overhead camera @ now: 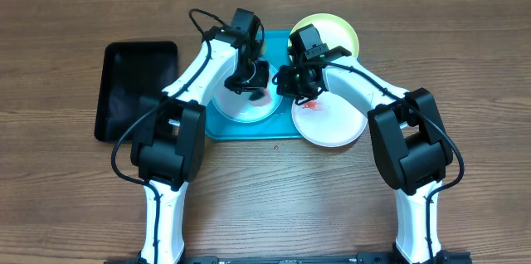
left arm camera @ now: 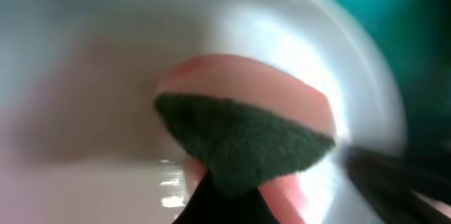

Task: Clean dirty plates on tray and stack at the side
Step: 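Scrub the light-blue plate with the sponge while right gripper holds it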

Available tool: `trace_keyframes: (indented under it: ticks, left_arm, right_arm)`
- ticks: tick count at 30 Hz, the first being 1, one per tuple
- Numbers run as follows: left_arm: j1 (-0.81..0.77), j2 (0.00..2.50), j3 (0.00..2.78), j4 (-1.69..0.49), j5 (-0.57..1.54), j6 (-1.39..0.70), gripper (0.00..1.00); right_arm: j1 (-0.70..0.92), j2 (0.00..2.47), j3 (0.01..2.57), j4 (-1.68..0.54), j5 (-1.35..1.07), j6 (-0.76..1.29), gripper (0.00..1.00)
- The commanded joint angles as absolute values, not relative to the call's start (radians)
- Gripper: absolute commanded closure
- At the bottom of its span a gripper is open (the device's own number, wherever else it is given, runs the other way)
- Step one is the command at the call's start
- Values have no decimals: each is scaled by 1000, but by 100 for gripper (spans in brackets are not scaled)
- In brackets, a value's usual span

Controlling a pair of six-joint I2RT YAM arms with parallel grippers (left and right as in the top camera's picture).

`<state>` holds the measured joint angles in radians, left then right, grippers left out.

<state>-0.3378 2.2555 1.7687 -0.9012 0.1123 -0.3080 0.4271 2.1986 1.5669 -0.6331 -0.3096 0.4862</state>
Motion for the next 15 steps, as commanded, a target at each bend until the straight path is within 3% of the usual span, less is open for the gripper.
trace_keyframes:
  ticks: [1,7,15]
  left_arm:
    - [-332,2267,1758,-938,-302,-531,96]
    - [-336,2267,1758,-1081,-329,-543,96]
    - [-341,2267,1758,-1221,196,-138,96]
  right_arm:
    - [425,2199,1563,-634,-309,492,96]
    - [425,2199,1563,-634,-309,491,96]
    - [425,2199,1563,-634,-310,492,96]
